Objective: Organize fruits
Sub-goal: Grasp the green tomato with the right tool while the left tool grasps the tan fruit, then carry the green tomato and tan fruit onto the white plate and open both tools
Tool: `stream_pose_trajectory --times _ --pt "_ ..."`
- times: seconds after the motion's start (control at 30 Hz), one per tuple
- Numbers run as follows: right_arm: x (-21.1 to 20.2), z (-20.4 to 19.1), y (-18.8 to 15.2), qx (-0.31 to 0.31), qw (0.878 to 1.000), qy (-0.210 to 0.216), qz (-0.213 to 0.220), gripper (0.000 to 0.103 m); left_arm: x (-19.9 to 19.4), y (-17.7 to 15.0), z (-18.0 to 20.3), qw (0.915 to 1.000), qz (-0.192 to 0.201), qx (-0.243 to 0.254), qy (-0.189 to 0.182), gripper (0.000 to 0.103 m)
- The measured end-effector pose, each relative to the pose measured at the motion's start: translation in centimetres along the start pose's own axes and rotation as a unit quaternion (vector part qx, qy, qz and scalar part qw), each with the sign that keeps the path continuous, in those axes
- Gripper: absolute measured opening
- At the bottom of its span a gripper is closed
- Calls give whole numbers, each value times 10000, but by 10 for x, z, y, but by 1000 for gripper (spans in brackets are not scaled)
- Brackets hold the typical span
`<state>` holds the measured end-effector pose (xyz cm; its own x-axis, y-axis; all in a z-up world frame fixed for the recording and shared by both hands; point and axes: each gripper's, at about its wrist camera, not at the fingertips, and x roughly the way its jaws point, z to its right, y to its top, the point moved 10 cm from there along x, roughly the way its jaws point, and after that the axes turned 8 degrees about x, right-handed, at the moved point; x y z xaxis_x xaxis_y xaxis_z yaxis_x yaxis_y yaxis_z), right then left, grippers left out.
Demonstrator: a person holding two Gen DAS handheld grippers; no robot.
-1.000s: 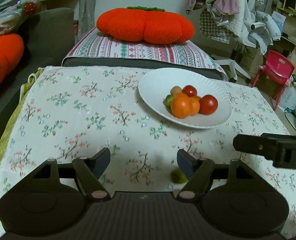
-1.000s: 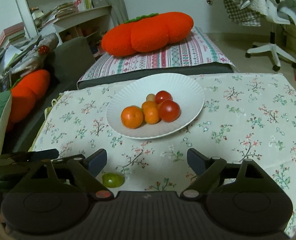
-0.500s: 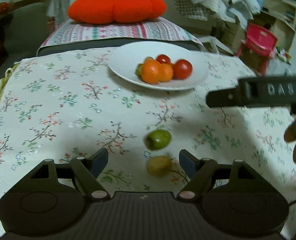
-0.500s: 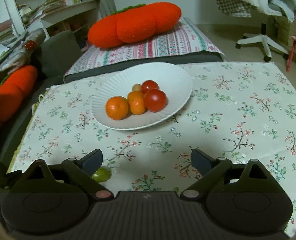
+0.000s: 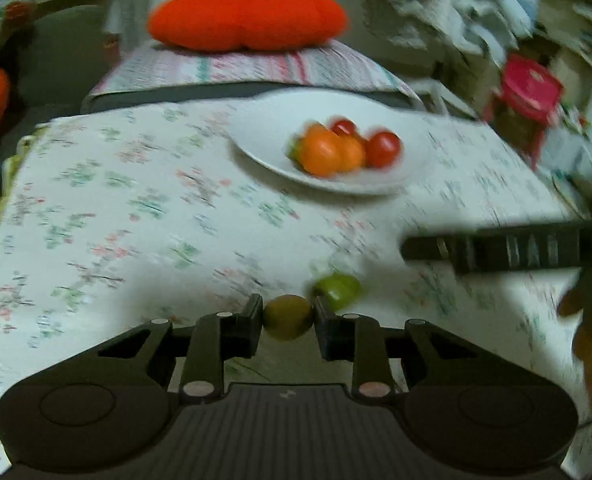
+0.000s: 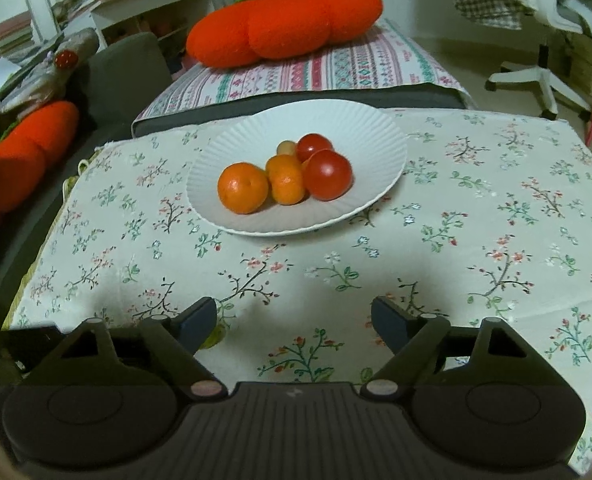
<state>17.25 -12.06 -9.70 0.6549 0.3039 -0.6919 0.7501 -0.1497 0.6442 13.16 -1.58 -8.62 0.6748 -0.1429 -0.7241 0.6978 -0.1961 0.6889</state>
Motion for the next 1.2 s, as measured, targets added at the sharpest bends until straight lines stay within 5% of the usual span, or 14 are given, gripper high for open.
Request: stream_pose_trajectory --times 0.2,0.4,0.53,1.2 --pt "10 -22 -11 -332 9991 213 -124 79 -5 3 -53 9946 -36 -960 390 9" --pt "23 -52 -24 -858 9954 396 -137 64 -10 4 -58 9926 5 -1112 485 9" --pt "36 -61 -33 -1155 9926 292 -216 30 -7 4 -56 9934 -35 -1069 422 9" --pt "12 -59 -13 -955 9949 321 61 30 -12 10 -49 9950 110 -929 352 9"
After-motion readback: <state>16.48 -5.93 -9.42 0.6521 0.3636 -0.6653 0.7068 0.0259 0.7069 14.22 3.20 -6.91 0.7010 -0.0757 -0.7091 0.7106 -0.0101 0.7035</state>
